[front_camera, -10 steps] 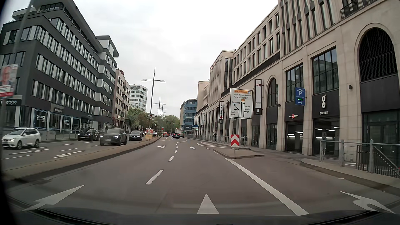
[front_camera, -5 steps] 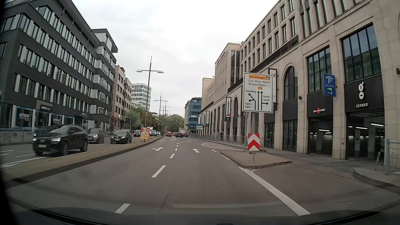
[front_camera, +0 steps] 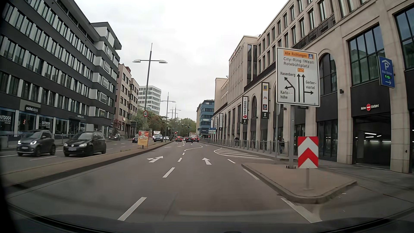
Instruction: Follow the waypoints while adhering to traffic rules and regulations
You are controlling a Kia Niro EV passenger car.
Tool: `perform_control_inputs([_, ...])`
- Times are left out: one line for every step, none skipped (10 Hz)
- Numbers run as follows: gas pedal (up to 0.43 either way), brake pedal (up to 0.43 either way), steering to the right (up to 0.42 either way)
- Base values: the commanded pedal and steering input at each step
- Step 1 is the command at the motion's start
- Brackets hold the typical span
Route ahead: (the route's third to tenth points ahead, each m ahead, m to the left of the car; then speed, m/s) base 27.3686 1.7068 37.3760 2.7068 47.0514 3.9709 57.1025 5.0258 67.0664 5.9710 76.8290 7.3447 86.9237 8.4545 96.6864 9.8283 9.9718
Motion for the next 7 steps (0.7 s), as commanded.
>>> perform_control_inputs([0.067,0.000,-0.023])
perform_control_inputs([0.067,0.000,-0.024])
perform_control_inputs([0.067,0.000,-0.024])
perform_control_inputs([0.067,0.000,-0.024])
perform_control_inputs([0.067,0.000,-0.024])
perform_control_inputs([0.067,0.000,-0.024])
perform_control_inputs([0.067,0.000,-0.021])
